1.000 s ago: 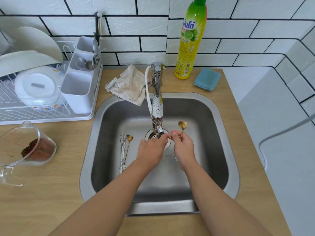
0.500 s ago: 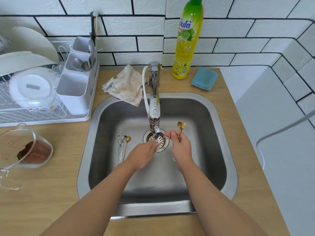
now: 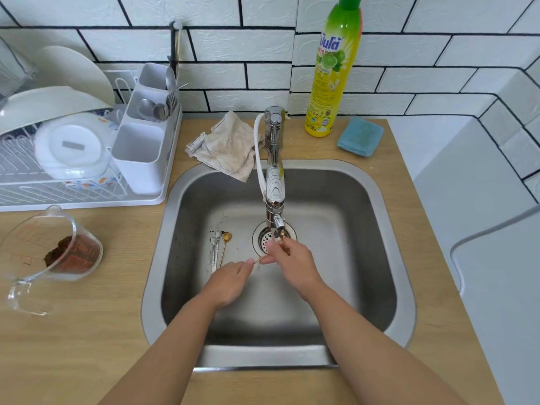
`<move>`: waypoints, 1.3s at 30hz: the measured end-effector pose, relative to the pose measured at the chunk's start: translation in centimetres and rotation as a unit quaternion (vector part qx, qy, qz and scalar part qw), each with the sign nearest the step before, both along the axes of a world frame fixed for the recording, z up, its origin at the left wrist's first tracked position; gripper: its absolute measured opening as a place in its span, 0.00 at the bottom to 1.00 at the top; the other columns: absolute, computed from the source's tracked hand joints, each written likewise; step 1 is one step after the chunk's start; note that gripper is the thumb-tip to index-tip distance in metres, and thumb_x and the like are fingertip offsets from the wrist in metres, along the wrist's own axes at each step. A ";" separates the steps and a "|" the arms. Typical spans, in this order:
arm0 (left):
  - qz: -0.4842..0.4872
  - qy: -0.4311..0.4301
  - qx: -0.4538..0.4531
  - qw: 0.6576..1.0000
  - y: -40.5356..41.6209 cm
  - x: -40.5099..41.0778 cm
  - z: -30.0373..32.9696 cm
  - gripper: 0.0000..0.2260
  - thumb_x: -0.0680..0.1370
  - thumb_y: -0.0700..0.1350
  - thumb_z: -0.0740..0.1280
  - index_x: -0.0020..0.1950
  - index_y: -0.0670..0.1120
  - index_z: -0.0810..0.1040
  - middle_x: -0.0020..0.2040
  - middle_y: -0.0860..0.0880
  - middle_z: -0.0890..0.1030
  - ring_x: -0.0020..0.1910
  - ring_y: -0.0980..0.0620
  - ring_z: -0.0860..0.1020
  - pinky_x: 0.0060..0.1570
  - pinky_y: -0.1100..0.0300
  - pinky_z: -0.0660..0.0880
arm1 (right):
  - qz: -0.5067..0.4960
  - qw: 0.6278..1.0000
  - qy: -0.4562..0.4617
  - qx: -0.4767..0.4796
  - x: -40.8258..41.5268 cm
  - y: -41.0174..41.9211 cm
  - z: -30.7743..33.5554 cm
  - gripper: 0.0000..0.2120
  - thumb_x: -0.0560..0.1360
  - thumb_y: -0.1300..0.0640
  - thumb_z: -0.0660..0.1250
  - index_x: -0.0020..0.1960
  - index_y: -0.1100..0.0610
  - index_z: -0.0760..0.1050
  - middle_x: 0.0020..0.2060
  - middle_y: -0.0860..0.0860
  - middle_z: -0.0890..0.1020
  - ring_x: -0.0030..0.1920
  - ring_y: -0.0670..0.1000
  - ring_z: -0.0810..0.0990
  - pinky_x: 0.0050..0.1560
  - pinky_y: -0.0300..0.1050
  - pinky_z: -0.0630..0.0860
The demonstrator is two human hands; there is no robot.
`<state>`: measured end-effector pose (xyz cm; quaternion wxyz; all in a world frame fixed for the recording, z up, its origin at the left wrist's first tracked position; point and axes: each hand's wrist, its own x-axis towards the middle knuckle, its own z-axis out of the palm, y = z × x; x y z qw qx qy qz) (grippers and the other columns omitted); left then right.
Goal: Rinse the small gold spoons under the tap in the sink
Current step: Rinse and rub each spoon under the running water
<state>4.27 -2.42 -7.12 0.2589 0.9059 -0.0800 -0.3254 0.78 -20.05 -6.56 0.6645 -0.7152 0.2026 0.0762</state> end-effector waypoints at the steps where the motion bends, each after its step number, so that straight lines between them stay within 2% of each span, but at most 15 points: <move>1: -0.001 0.001 -0.004 1.000 -0.1 -0.1 -0.1 0.26 0.83 0.63 0.46 0.61 0.52 0.78 0.58 0.47 0.80 0.58 0.47 0.75 0.52 0.56 0.64 | -0.009 1.000 0.000 0.005 0.0 -0.2 0.2 0.15 0.82 0.45 0.66 0.47 0.56 0.80 0.39 0.47 0.89 0.45 0.40 0.87 0.41 0.28 0.71; 3: 0.008 0.008 -0.010 1.000 -0.2 -0.3 -0.1 0.26 0.82 0.65 0.46 0.53 0.53 0.80 0.55 0.46 0.82 0.53 0.48 0.75 0.50 0.55 0.66 | -0.013 1.000 0.008 0.022 0.1 -0.8 0.2 0.14 0.85 0.47 0.63 0.49 0.53 0.82 0.43 0.45 0.90 0.45 0.38 0.86 0.44 0.29 0.72; 6: 0.035 0.019 -0.021 0.999 -0.5 -0.3 0.2 0.28 0.81 0.67 0.46 0.35 0.51 0.73 0.41 0.48 0.79 0.43 0.48 0.75 0.43 0.54 0.67 | 0.017 0.998 0.026 0.062 0.1 -1.3 0.1 0.06 0.84 0.53 0.66 0.54 0.52 0.82 0.49 0.40 0.89 0.49 0.32 0.84 0.50 0.31 0.71; 10: 0.093 0.048 -0.076 0.992 -0.8 -0.2 1.1 0.29 0.78 0.70 0.48 0.29 0.49 0.64 0.28 0.50 0.66 0.30 0.49 0.66 0.36 0.55 0.61 | 0.048 0.995 0.021 0.082 0.1 -1.0 -0.1 0.15 0.82 0.53 0.68 0.68 0.48 0.75 0.51 0.40 0.89 0.56 0.31 0.82 0.55 0.29 0.71; 12: 0.104 0.109 -0.098 0.984 -0.8 -0.2 1.5 0.29 0.76 0.72 0.50 0.27 0.51 0.61 0.26 0.52 0.62 0.25 0.51 0.61 0.31 0.58 0.58 | 0.026 0.998 0.011 0.061 0.3 -1.0 0.0 0.10 0.82 0.51 0.69 0.62 0.47 0.78 0.48 0.43 0.89 0.53 0.34 0.83 0.54 0.34 0.72; 14: 0.122 0.200 -0.127 0.964 -0.5 -0.1 1.6 0.29 0.75 0.74 0.51 0.28 0.51 0.60 0.27 0.53 0.59 0.24 0.53 0.56 0.26 0.61 0.53 | -0.001 0.999 -0.001 0.045 0.3 -1.3 0.0 0.04 0.80 0.52 0.72 0.52 0.51 0.82 0.44 0.46 0.90 0.48 0.39 0.86 0.53 0.37 0.73; 16: 0.119 0.244 -0.150 0.951 -0.3 -0.1 1.6 0.27 0.76 0.73 0.52 0.32 0.51 0.63 0.27 0.54 0.60 0.25 0.53 0.54 0.25 0.61 0.52 | -0.015 1.000 -0.008 0.018 0.1 -1.6 -0.2 0.06 0.80 0.51 0.72 0.47 0.53 0.83 0.40 0.48 0.89 0.46 0.41 0.86 0.51 0.37 0.73; 21: 0.098 0.146 -0.196 0.965 -0.6 -0.6 1.4 0.20 0.81 0.63 0.57 0.39 0.49 0.67 0.31 0.54 0.67 0.25 0.56 0.62 0.25 0.62 0.58 | -0.020 0.996 -0.007 -0.090 0.0 -1.4 -0.5 0.15 0.84 0.47 0.64 0.47 0.56 0.83 0.32 0.45 0.87 0.34 0.36 0.80 0.37 0.27 0.70; 26: 0.101 0.085 -0.191 0.973 -0.2 -0.4 1.6 0.20 0.82 0.61 0.59 0.37 0.49 0.67 0.29 0.54 0.67 0.23 0.57 0.62 0.23 0.63 0.60 | 0.027 0.998 -0.005 -0.058 0.0 -1.2 -0.1 0.06 0.82 0.52 0.67 0.49 0.50 0.82 0.41 0.42 0.88 0.47 0.37 0.83 0.45 0.24 0.71; 31: 0.110 0.080 -0.171 0.976 -0.5 -0.5 1.8 0.21 0.82 0.62 0.58 0.36 0.49 0.65 0.25 0.56 0.64 0.22 0.54 0.61 0.23 0.62 0.57 | 0.029 0.999 0.018 -0.017 0.0 -1.3 0.4 0.11 0.85 0.52 0.63 0.51 0.52 0.83 0.44 0.41 0.89 0.51 0.37 0.84 0.52 0.31 0.73; 34: 0.143 0.068 -0.144 0.977 -0.4 -0.2 2.2 0.21 0.81 0.61 0.59 0.33 0.49 0.64 0.24 0.55 0.62 0.22 0.51 0.60 0.25 0.62 0.56 | 0.044 0.997 0.025 0.056 0.1 -1.3 0.8 0.10 0.84 0.55 0.64 0.54 0.53 0.85 0.54 0.39 0.87 0.42 0.30 0.82 0.42 0.24 0.71; 36: 0.154 0.073 -0.121 0.978 -0.4 0.0 2.5 0.22 0.79 0.61 0.58 0.30 0.50 0.63 0.24 0.53 0.61 0.22 0.51 0.60 0.27 0.60 0.57 | 0.046 0.994 0.018 0.092 0.0 -1.2 1.0 0.09 0.84 0.54 0.65 0.54 0.52 0.85 0.62 0.45 0.85 0.37 0.35 0.83 0.32 0.26 0.69; 37: 0.159 0.086 -0.120 0.976 -0.4 0.0 2.7 0.23 0.78 0.62 0.57 0.28 0.50 0.62 0.25 0.52 0.61 0.22 0.51 0.59 0.28 0.59 0.57 | 0.046 0.993 0.018 0.107 0.0 -1.2 1.0 0.09 0.85 0.53 0.65 0.58 0.53 0.83 0.62 0.48 0.85 0.39 0.44 0.86 0.29 0.29 0.67; 38: 0.164 0.106 -0.130 0.972 -0.4 0.0 2.8 0.23 0.77 0.62 0.57 0.27 0.50 0.61 0.26 0.51 0.59 0.22 0.51 0.57 0.28 0.59 0.55 | 0.047 0.992 0.019 0.119 0.0 -1.1 1.0 0.11 0.85 0.52 0.64 0.63 0.54 0.80 0.60 0.49 0.87 0.42 0.60 0.84 0.28 0.33 0.63; 39: 0.169 0.131 -0.150 0.965 -0.5 0.0 2.8 0.23 0.78 0.61 0.57 0.27 0.51 0.60 0.27 0.51 0.58 0.23 0.52 0.56 0.28 0.59 0.53 | 0.045 0.990 0.021 0.129 0.1 -1.1 1.0 0.14 0.85 0.51 0.64 0.68 0.54 0.77 0.57 0.49 0.88 0.40 0.68 0.74 0.27 0.37 0.61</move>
